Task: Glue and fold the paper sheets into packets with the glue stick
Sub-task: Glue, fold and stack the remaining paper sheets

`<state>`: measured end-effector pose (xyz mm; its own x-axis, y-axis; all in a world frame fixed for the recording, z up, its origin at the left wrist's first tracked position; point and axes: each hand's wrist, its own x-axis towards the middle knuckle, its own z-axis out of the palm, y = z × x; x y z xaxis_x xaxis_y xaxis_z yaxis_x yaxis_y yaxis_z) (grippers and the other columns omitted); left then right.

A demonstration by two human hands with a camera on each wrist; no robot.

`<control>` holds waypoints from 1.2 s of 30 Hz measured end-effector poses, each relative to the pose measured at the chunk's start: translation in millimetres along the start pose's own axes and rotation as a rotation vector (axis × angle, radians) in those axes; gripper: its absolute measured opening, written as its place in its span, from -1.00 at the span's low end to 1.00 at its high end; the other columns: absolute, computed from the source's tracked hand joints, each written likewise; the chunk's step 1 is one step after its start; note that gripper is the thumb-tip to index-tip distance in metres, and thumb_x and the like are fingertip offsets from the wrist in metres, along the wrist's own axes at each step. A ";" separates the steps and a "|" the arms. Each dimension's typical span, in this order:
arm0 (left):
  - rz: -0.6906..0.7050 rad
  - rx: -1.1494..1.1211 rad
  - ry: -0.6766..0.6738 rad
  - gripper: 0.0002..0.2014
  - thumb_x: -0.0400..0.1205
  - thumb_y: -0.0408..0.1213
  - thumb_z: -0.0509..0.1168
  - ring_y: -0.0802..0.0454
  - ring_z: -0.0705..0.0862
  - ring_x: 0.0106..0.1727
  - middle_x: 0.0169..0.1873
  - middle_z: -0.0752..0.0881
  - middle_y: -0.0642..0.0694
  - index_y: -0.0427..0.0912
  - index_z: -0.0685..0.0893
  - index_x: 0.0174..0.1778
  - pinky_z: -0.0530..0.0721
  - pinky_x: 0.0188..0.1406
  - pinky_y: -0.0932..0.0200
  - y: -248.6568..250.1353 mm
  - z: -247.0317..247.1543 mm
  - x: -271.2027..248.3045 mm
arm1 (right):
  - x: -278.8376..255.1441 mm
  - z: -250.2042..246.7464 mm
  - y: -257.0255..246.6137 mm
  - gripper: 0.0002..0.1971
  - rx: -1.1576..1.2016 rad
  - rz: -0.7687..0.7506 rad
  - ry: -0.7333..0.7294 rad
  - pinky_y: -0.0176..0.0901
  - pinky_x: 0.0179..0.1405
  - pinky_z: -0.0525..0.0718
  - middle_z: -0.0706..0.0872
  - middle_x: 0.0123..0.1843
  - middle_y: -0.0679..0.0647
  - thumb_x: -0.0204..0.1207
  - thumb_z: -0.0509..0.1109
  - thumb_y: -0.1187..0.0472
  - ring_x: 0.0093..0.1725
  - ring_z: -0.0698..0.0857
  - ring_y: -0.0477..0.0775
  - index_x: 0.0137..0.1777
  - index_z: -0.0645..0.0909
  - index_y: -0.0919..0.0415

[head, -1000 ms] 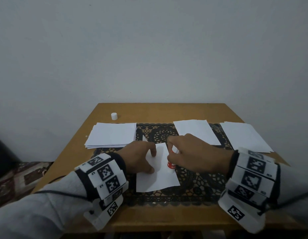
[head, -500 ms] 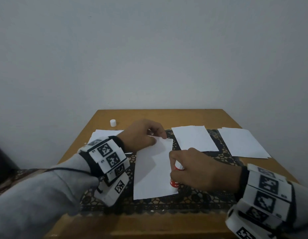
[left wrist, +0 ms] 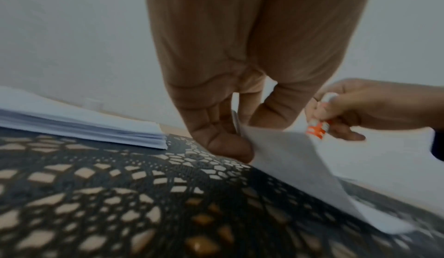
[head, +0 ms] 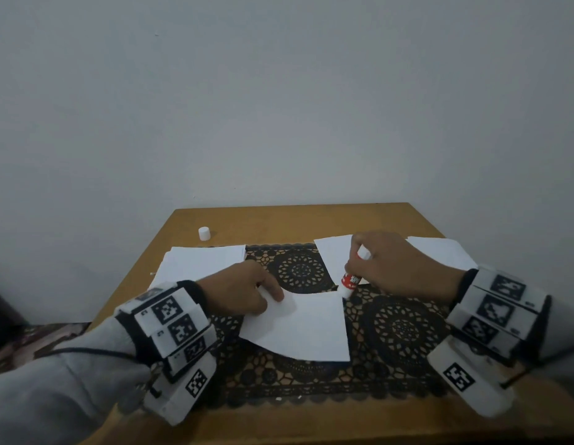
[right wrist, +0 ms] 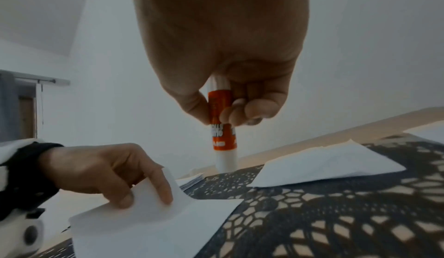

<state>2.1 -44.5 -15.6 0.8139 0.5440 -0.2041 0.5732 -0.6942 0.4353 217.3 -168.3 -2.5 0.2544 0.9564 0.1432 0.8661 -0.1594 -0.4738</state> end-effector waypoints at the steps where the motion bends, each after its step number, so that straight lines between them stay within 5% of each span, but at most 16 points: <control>1: -0.012 0.033 0.014 -0.61 0.54 -0.46 0.28 0.24 0.53 -0.08 0.14 0.62 0.12 0.00 0.73 0.22 0.41 -0.16 0.54 -1.2 4.0 0.2 | 2.2 0.3 1.1 -0.84 -0.009 0.015 0.033 0.01 -0.10 0.62 0.67 -0.18 -0.06 0.52 0.38 0.06 -0.17 0.62 -0.04 -0.24 0.53 0.04; 4: -0.036 0.076 0.057 -0.60 0.54 -0.40 0.31 0.10 0.53 0.18 0.34 0.56 0.02 0.00 0.67 0.28 0.44 0.09 0.38 -3.9 13.2 -2.4 | 6.9 0.2 1.3 -0.85 0.008 0.033 0.093 0.07 -0.16 0.67 0.67 -0.20 -0.02 0.51 0.38 0.05 -0.25 0.63 0.01 -0.23 0.52 0.04; 12: -0.053 0.125 0.048 -0.63 0.53 -0.26 0.40 0.05 0.52 0.30 0.32 0.57 0.01 0.00 0.62 0.27 0.47 0.21 0.28 -6.6 23.7 -3.6 | 10.9 22.8 -4.1 -0.87 -0.088 -0.034 0.002 -0.28 -0.40 0.44 0.68 -0.17 -0.05 0.60 0.34 0.07 -0.23 0.61 -0.08 -0.07 0.54 0.11; 22: -0.063 0.136 0.019 -0.55 0.45 -0.09 0.52 0.01 0.49 0.23 0.26 0.54 -0.01 0.09 0.59 0.24 0.48 0.16 0.20 -5.8 24.1 -1.1 | 22.9 34.2 -7.3 -0.86 -0.131 -0.051 -0.124 -0.20 -0.36 0.45 0.67 -0.11 0.04 0.62 0.31 0.09 -0.17 0.61 0.03 0.02 0.49 0.15; 28: -0.077 0.164 0.004 -0.53 0.45 -0.06 0.52 -0.01 0.51 0.20 0.22 0.51 -0.02 0.12 0.57 0.26 0.53 0.20 0.15 -3.7 23.5 -1.1 | 13.2 29.2 -10.4 -0.86 -0.156 -0.086 -0.180 -0.23 -0.41 0.36 0.64 -0.21 0.00 0.59 0.32 0.09 -0.34 0.49 -0.08 -0.05 0.49 0.15; 36: -0.083 0.186 -0.011 -0.54 0.48 -0.06 0.50 -0.01 0.51 0.16 0.11 0.44 0.01 0.11 0.55 0.28 0.49 0.09 0.22 0.1 23.1 -1.4 | -8.1 20.2 -13.5 -0.83 -0.137 -0.116 -0.257 0.00 -0.09 0.65 0.72 -0.06 -0.01 0.57 0.32 0.05 -0.11 0.66 0.00 -0.08 0.55 0.14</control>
<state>3.2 -56.2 -35.5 0.7635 0.5986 -0.2426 0.6453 -0.7229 0.2471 194.8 -169.0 -14.8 0.0485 0.9979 -0.0431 0.9372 -0.0604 -0.3435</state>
